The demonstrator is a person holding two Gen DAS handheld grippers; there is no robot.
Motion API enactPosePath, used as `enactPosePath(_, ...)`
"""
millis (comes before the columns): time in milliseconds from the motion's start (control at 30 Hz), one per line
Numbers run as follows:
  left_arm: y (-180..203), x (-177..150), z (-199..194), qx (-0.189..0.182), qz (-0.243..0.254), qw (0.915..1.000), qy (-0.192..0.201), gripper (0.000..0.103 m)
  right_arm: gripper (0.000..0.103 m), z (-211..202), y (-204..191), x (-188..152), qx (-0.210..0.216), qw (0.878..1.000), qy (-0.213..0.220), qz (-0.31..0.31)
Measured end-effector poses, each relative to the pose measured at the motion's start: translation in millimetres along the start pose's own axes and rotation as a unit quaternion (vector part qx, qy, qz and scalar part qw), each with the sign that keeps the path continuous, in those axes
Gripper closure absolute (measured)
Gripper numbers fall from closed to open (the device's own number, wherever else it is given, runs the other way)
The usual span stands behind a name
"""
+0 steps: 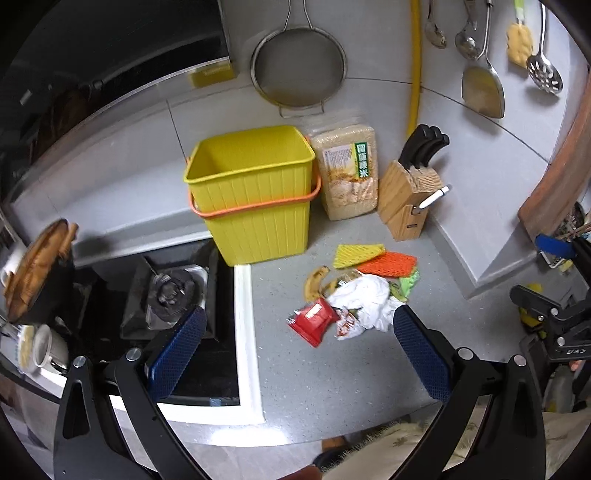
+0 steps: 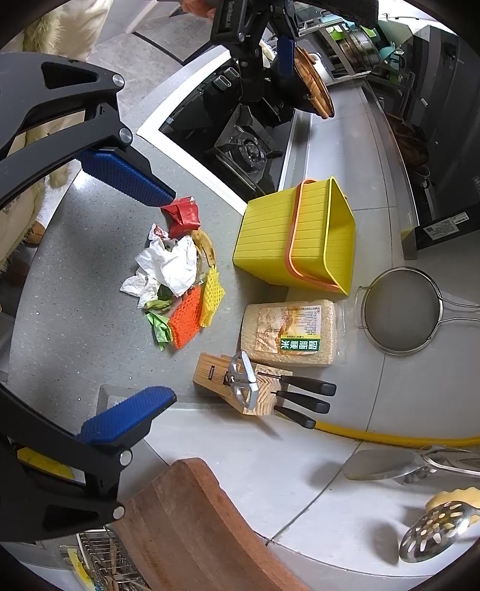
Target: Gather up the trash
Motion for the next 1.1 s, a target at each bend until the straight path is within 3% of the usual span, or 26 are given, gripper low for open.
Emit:
enactPosePath(200,7.3,-2.5,-3.8,-0.013,0.021,0.9993,0.029,0.004,0.008,1.0,-0.9,-0.6,0.000,1.000,0.000,-0.001)
enactPosePath(367,7.1,-4.6,0.3,-0.001,0.026,0.9994,0.023,0.004,0.008,1.3,-1.6,-0.5,0.000,1.000,-0.001,-0.002)
enactPosePath(767,15.5,-3.1,-7.5,-0.040,0.051,0.9976,0.021,0.004,0.008,1.5,-2.6,-0.4,0.000,1.000,-0.001,-0.001)
enactPosePath(1100,24.2,-5.3,-5.4,-0.048,0.070,0.9964,0.009,0.004,0.008,4.1,-5.7,1.0,0.001,1.000,-0.003,-0.006)
Point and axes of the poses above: each gripper's, at about its wrist camera, not at the fingertips, and z roughly the way its jaws point, y to its right, x to its top, the point moved 10 cm from there along z, roughly the way its jaws point, and after that the axes turned 1 degree about -x, right-handed, at the moved point
